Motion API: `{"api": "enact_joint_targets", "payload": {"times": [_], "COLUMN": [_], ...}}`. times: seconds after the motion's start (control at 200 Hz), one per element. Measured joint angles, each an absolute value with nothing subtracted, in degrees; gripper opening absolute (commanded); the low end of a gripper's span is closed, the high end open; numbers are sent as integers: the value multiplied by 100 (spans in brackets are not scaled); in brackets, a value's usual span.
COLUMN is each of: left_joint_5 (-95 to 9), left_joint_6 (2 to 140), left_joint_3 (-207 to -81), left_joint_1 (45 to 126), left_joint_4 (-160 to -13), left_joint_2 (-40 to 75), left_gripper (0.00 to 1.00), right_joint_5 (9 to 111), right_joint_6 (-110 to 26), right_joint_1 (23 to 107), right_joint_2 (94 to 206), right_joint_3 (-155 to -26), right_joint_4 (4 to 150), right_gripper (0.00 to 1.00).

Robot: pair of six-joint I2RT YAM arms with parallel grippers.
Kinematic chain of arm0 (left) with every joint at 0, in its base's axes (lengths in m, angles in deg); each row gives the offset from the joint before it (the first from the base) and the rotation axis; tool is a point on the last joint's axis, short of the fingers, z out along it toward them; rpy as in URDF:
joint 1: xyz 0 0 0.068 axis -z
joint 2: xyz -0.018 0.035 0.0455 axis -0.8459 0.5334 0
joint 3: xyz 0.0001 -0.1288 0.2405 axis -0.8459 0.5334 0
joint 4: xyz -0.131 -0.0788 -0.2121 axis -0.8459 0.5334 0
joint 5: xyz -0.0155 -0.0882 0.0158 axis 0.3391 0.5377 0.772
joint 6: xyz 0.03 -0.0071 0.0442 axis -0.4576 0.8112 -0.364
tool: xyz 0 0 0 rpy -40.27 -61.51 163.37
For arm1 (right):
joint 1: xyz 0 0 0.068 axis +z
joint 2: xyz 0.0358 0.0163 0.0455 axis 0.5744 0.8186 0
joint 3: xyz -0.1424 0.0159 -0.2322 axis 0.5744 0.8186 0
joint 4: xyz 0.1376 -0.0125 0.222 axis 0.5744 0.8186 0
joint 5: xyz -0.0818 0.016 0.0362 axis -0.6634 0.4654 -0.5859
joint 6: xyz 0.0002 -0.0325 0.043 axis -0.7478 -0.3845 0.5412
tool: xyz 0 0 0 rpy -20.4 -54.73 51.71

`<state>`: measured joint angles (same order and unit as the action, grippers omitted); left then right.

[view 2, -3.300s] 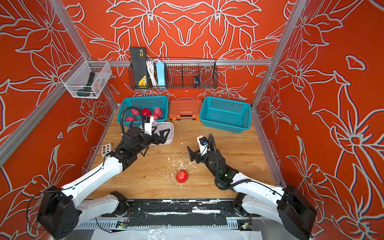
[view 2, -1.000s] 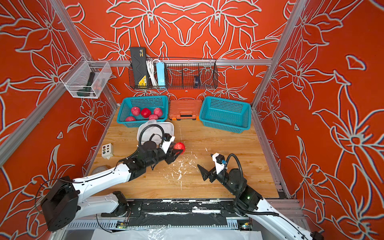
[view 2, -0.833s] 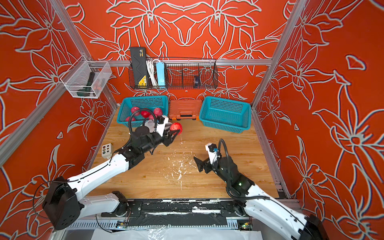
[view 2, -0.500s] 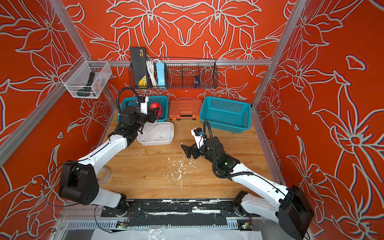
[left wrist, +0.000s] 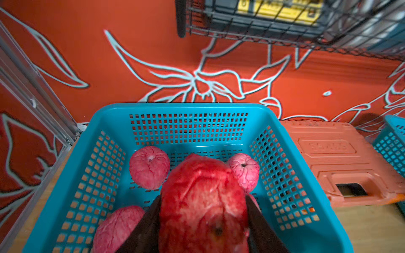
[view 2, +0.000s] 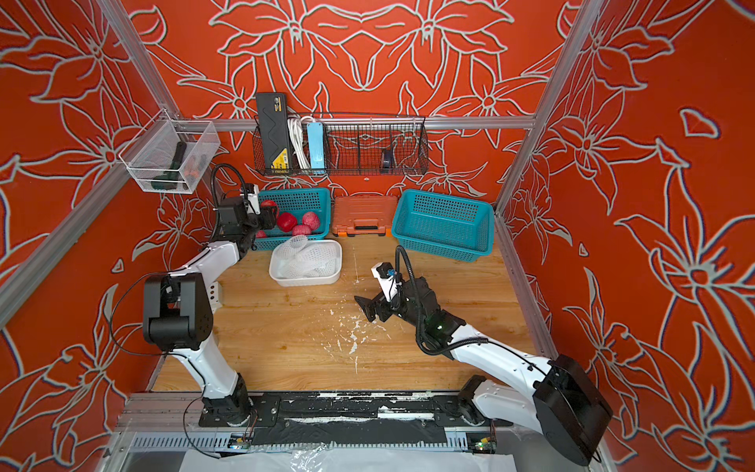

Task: Remove foam nets from apples
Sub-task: Place the apple in the basket.

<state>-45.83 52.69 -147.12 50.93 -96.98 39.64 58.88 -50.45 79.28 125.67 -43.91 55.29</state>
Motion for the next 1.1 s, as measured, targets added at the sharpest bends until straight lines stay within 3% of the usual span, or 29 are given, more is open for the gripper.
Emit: {"api": "enact_joint_targets", "payload": {"times": [0.29,0.556,0.611,0.751,0.951,1.101], "left_joint_5": [-4528,-4401,-4373,-4318,-4303,-4360], "left_joint_6": [5181,5240,5249,5301,5328,5441], "left_joint_3": [-15466,-15685,-15694,-15694,-15672,-14903], "left_joint_1": [5107,5107,5107,5113,5150,5179], "left_joint_4": [-9309,-9145,-9134,-9051,-8935,-9012], "left_joint_2": [4978,5330,5361,5382,5337,4508], "left_gripper": [57,68,75,85,88,95], "right_joint_5": [5880,5803,5799,5755,5652,5239], "right_joint_6": [-5040,-5038,-5038,-5038,-5071,-5150], "right_joint_1": [7928,7928,7928,7928,7928,7911], "right_joint_2": [12646,12644,12644,12644,12646,12644], "right_joint_3": [-4306,-4236,-4219,-4179,-4179,-4182], "right_joint_4": [5179,5061,5037,5026,4996,5074], "right_gripper": [98,98,98,98,98,98]}}
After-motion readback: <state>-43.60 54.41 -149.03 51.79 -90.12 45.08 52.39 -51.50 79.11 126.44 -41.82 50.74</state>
